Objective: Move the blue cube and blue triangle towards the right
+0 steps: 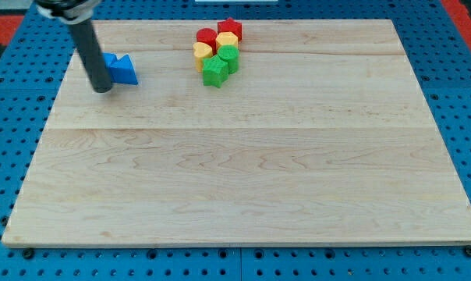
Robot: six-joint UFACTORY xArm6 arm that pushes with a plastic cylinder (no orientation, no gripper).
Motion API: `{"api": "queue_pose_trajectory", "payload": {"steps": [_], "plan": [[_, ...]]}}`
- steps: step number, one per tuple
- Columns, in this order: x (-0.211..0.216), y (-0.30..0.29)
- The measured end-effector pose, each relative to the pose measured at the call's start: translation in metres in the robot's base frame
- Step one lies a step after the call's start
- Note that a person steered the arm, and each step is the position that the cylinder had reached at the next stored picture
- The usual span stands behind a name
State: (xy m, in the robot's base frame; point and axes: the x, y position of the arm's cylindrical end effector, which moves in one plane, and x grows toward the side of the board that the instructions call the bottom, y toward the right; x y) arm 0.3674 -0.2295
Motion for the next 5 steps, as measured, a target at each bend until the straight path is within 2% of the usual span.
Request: {"api": "queue_pose_trajectory", "payload": {"steps": [1,2,3,4,5], "plan": [[-0.002,-0.075],[-0.035,-0.064],[-0.054,0.008],[-0.037,0.088],[-0.034,0.098]]}}
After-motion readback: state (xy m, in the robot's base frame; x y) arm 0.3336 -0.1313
